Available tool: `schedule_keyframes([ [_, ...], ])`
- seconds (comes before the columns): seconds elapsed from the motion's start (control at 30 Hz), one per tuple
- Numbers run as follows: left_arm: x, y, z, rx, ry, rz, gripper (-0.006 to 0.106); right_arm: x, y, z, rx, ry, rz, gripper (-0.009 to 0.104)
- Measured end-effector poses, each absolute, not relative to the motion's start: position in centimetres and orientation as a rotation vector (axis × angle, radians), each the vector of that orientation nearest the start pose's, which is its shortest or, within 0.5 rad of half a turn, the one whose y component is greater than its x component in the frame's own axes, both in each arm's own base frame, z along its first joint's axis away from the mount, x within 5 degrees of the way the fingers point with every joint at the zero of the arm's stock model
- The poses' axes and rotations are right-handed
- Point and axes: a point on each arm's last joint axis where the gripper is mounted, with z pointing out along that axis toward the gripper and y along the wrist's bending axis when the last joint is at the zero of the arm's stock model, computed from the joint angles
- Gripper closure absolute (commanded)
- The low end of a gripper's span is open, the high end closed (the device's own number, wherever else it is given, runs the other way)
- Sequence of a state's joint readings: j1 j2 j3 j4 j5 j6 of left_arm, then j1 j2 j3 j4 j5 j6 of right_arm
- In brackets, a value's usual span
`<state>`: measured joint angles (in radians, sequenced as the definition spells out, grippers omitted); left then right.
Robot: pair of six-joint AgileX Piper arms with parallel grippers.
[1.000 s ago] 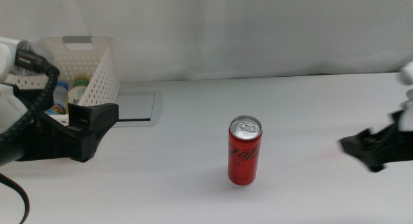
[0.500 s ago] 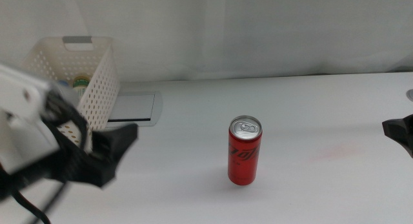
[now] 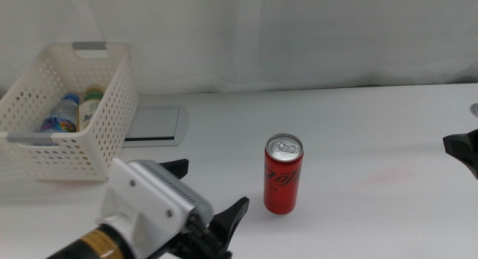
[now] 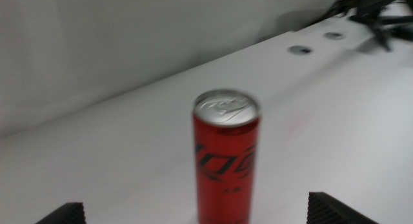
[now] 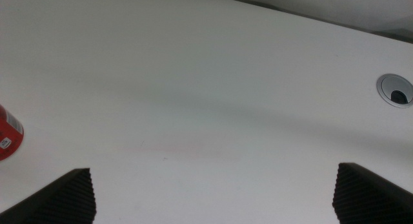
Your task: Use arms to grab the bottles and put them into the dustbin to the left of the table.
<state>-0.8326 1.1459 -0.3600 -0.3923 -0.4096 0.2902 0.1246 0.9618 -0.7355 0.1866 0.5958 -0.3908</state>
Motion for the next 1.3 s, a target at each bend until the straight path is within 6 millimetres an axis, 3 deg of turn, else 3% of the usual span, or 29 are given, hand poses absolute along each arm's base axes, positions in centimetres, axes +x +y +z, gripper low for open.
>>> schedule_keyframes([
  [0.33,18.3,-16.7,16.1,0.464,1.902,-0.419,0.012,18.9,3.3,30.7,-0.428,2.208,0.062,-0.008],
  [0.5,19.0,-18.2,13.7,0.488,1.889,-0.48,0.012,18.9,3.3,30.7,-0.422,2.205,0.064,-0.008],
  [0.93,23.0,-22.9,13.6,0.492,1.842,-0.513,0.012,19.0,3.3,30.7,-0.421,2.201,0.063,-0.008],
  [1.3,25.3,-25.5,11.6,0.51,1.861,-0.493,0.012,19.0,3.3,30.7,-0.414,2.201,0.067,-0.008],
])
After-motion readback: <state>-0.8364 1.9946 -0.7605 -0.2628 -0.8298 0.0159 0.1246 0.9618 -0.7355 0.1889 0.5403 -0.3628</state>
